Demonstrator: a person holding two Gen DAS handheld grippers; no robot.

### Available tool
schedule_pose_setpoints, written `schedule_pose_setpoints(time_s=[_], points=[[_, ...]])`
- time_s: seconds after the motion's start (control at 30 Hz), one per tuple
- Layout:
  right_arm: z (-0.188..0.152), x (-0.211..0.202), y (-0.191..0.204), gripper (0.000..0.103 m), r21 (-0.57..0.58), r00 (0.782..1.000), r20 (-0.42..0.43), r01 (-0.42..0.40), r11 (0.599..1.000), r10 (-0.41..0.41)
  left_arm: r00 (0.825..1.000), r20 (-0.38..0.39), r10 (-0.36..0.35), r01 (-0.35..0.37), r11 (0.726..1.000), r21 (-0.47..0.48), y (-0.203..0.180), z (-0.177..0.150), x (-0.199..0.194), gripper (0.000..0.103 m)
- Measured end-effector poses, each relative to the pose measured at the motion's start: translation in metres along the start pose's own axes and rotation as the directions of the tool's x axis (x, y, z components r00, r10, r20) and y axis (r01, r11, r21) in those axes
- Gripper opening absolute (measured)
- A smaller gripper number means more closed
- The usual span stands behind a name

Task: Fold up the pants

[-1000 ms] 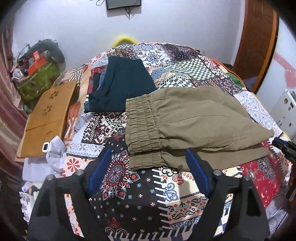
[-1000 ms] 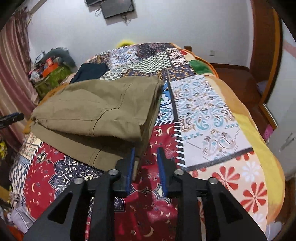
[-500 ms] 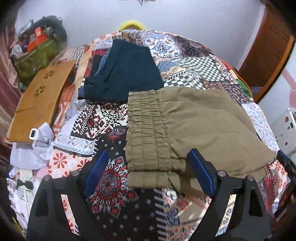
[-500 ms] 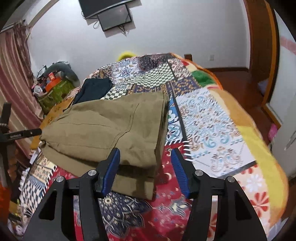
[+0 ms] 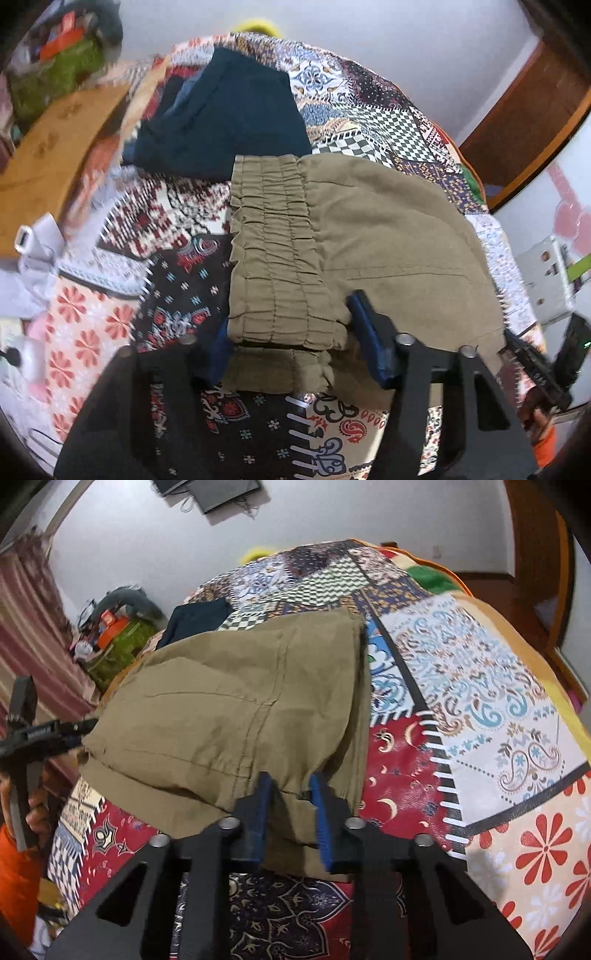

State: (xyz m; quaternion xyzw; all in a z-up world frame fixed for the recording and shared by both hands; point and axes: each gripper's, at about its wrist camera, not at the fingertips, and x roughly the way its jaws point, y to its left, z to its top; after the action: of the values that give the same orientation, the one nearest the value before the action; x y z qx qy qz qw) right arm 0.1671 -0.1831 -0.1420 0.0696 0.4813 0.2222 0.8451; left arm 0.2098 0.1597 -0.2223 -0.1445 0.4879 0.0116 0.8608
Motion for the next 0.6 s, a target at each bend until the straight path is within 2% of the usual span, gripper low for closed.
schedule_pose_setpoints(time_s=[0.13, 0.23, 0.47, 0.6], points=[[0.001, -0.006, 0.009, 0.009, -0.063, 0.999, 0.031, 0.044, 0.997, -0.042, 0.995, 0.062, 0.084, -0.089, 0.993, 0.083, -0.014, 0.0, -0.011, 0.05], [0.006, -0.018, 0.008, 0.009, -0.077, 0.996, 0.07, 0.055, 0.996, -0.05, 0.987, 0.11, 0.121, -0.136, 0.981, 0.135, -0.024, 0.0, -0.024, 0.049], [0.018, -0.056, 0.009, 0.007, -0.089, 0.984, 0.167, 0.074, 0.993, -0.059, 0.973, 0.195, 0.123, -0.165, 0.962, 0.217, -0.044, -0.003, -0.056, 0.049], [0.016, -0.069, 0.01, 0.006, -0.083, 0.983, 0.181, 0.061, 0.995, -0.046, 0.974, 0.195, 0.117, -0.159, 0.964, 0.214, -0.041, -0.011, -0.059, 0.049]])
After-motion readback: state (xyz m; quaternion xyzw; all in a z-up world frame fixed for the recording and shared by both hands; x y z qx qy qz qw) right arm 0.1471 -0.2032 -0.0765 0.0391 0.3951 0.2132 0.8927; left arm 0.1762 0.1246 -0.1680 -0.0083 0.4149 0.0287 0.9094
